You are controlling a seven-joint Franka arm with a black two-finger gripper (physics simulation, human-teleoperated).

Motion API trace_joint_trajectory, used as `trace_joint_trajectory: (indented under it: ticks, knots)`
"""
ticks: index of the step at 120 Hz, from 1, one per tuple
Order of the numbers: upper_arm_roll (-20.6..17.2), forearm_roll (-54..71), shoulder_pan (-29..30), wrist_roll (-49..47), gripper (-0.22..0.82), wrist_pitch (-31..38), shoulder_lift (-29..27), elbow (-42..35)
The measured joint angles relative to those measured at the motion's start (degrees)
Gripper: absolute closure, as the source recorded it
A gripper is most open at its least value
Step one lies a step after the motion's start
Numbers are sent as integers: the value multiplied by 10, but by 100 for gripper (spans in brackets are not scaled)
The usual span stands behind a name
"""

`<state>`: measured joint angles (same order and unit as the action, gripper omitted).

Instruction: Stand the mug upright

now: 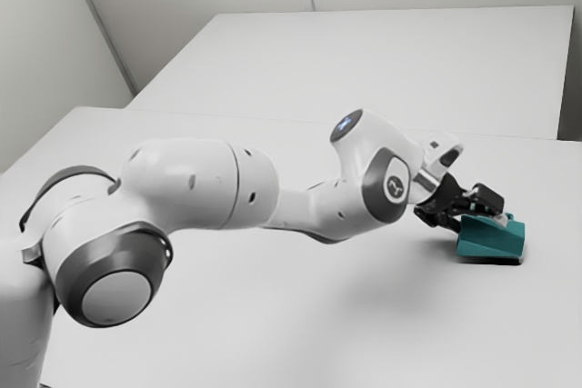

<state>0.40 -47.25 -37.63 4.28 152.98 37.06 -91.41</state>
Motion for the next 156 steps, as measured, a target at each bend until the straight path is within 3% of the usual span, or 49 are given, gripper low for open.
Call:
trace_joint_trajectory:
  ticks: [17, 28, 61, 73, 113, 121, 134, 156]
  knots:
    - [-5, -4, -3, 0, 3, 6, 13, 15]
    - [-5, -3, -5, 0, 9, 9, 15, 23]
    - [-5, 21, -9, 2, 53, 12, 15, 50]
    - [-5, 33, -9, 1, 64, 13, 15, 58]
    - [-4, 92, -10, -6, 76, 11, 9, 83]
    - [-2, 97, -10, -10, 77, 5, -27, 45]
    - [8, 109, -2, -16, 77, -9, -138, -93]
    - [11, 253, 96, -47, 78, -115, -288, -207]
